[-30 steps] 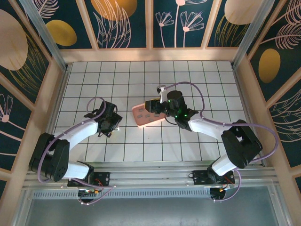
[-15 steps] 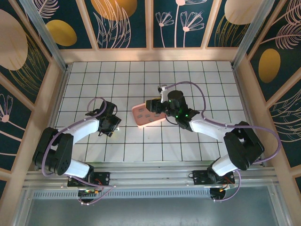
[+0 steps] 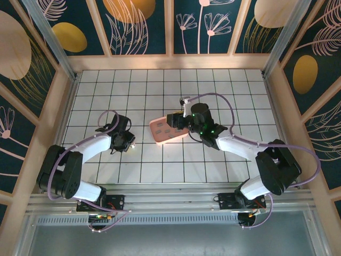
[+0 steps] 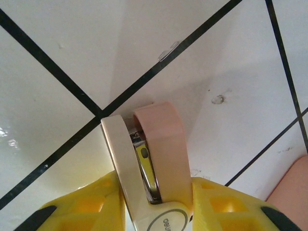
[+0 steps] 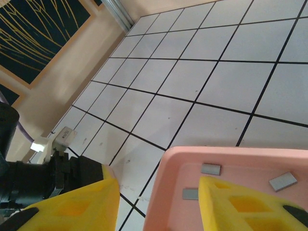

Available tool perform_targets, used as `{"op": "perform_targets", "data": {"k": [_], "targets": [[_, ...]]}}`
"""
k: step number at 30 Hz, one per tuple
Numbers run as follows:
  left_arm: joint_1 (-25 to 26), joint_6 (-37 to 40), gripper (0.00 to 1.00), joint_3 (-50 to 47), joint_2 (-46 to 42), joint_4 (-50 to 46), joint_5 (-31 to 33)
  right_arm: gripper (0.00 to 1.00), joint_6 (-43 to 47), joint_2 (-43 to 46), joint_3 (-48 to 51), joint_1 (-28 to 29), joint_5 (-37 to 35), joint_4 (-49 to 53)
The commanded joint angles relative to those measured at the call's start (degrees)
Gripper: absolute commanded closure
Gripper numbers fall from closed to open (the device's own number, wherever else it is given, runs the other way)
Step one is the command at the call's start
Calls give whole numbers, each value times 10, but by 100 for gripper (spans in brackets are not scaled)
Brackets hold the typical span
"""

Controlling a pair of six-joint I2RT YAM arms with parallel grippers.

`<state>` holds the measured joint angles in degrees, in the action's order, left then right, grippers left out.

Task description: Load the staples into the stapler

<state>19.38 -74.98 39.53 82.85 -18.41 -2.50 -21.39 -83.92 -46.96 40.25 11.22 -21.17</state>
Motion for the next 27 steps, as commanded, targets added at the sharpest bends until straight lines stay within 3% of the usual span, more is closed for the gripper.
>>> {"op": "perform_targets", "data": {"k": [1,9,14,19,27], "targets": [[-3,30,81,-4,-26,-21,9,53,6,13,5,5,-18,-13],[-4,153,98,-1,-92,35,15,53,2,9,-4,5,-11,-38],[-4,303,100,-2,-155,96,22,53,-16,17,11,4,-3,-101],[-4,519,100,-7,-215,162,23,52,-18,5,9,4,34,-140],[-4,803,100,-24,-248,235,-165,52,-5,-2,-12,8,39,-177]]}}
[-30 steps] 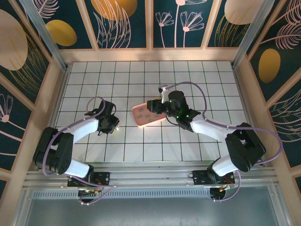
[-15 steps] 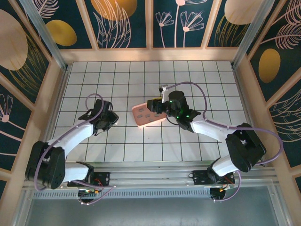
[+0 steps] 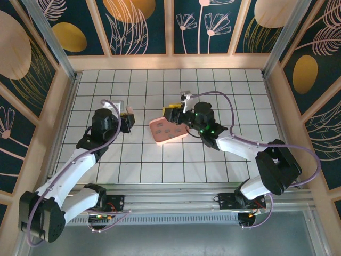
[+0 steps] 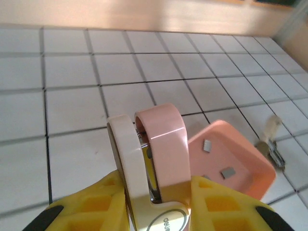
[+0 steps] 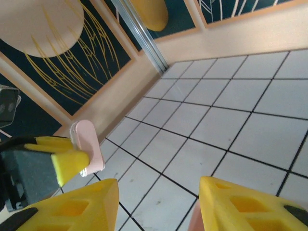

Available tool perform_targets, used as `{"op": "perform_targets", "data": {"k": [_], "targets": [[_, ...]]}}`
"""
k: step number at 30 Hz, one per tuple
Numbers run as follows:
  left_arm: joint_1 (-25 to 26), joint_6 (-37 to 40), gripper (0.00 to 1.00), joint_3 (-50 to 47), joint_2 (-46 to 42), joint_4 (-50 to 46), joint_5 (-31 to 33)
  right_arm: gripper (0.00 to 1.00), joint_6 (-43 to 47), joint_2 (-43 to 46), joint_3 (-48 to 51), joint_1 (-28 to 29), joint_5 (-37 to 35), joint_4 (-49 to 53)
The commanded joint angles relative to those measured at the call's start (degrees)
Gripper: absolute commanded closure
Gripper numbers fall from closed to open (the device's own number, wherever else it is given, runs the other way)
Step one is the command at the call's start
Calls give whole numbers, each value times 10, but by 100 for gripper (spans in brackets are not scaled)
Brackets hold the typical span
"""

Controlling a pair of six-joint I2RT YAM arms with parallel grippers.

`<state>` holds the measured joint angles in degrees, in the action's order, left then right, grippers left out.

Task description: Load the staples into the stapler

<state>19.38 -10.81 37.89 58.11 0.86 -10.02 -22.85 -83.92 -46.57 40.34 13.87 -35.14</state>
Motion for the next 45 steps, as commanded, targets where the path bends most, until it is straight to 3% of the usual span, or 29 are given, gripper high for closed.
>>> {"op": "perform_targets", "data": {"k": [1,9,32,35,41,45], "targets": [[-4,187,100,-5,4,40,-107,52,11,-4,-20,9,19,-38],[-4,233,100,12,35,58,-219,50,56,-25,15,38,48,-160],[-4,236,100,9,23,62,-247,47,71,-103,-38,69,95,-156],[-4,238,100,10,23,63,-253,50,75,-107,-45,69,98,-149],[-4,238,100,12,26,66,-259,66,85,-113,-53,69,111,-147],[-4,238,100,15,25,65,-258,67,86,-118,-60,69,118,-142]]}}
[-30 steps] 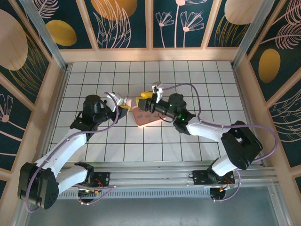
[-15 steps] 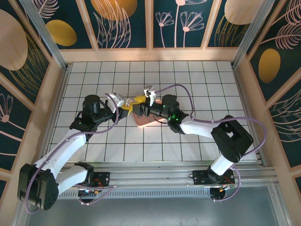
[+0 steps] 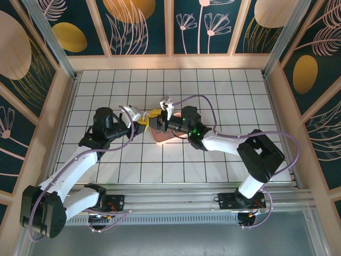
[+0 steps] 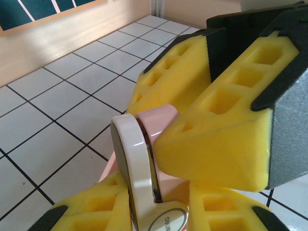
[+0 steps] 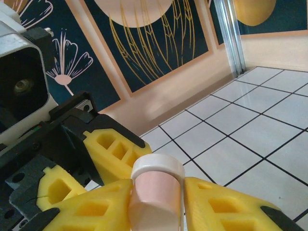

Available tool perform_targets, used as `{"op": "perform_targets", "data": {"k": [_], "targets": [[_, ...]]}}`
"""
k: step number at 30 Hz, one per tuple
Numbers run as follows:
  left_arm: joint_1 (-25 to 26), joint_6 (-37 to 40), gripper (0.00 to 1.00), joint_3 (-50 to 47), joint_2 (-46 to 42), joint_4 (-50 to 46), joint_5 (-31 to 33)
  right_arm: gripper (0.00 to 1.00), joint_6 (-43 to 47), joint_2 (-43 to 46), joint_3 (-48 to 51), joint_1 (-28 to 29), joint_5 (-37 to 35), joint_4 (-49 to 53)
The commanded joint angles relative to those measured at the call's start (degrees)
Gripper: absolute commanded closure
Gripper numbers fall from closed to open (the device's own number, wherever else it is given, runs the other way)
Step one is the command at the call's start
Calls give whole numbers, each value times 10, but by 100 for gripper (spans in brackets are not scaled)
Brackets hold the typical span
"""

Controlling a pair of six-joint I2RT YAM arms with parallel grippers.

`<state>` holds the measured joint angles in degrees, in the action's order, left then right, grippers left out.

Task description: Load the staples into the stapler

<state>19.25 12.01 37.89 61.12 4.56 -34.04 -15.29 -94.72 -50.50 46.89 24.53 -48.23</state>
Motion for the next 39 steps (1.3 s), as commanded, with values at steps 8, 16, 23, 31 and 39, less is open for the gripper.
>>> {"op": "perform_targets", "data": {"k": [8,16,23,31,39], "targets": [[-3,9,75,21,-8,23,-7,89,42,5,-3,2,12,-15],[-2,107,46,32,-25,-37,-58,100,87,44,38,-28,57,-16],[-3,329,54,71,-11,-185,-117,100,252,93,66,-49,165,59],[-3,433,57,103,24,-256,-163,100,464,131,15,-53,173,309],[-1,442,55,100,37,-257,-193,100,505,129,-13,-52,195,340]]}}
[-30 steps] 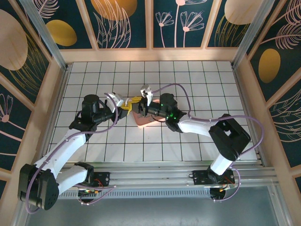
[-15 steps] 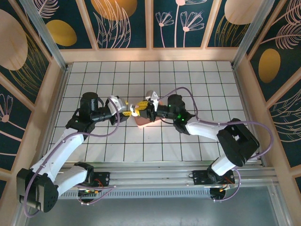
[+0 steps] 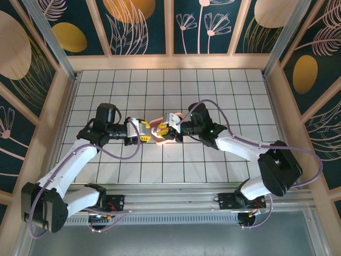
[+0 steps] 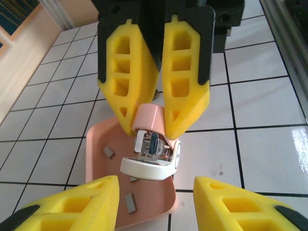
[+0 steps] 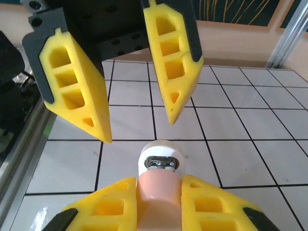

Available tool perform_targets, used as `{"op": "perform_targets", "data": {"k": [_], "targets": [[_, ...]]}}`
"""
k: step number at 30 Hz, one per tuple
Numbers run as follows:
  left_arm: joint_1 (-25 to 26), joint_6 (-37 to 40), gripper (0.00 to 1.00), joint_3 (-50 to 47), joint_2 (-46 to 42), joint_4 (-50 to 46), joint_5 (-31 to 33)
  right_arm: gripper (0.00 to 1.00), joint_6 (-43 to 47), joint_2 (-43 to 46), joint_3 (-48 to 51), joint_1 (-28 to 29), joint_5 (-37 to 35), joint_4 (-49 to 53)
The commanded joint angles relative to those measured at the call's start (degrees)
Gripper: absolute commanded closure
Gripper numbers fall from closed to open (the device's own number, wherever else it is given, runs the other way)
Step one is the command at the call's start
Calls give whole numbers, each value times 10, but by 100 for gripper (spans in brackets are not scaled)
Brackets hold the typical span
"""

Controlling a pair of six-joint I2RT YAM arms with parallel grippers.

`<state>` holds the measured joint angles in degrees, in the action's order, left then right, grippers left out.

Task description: Load the staples into the stapler

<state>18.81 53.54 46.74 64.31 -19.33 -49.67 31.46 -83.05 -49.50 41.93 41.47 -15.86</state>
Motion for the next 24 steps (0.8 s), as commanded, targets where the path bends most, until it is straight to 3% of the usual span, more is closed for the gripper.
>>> {"op": "perform_targets", "data": {"k": [1,18,24], "targets": [[4,27,54,12,6,-19,-40,100,37,11,-25,-3,30,13],[15,24,54,18,38,-8,-60,100,46,-6,-52,4,71,22],[21,24,62,26,46,-11,-68,100,46,-12,-56,4,70,20]]}}
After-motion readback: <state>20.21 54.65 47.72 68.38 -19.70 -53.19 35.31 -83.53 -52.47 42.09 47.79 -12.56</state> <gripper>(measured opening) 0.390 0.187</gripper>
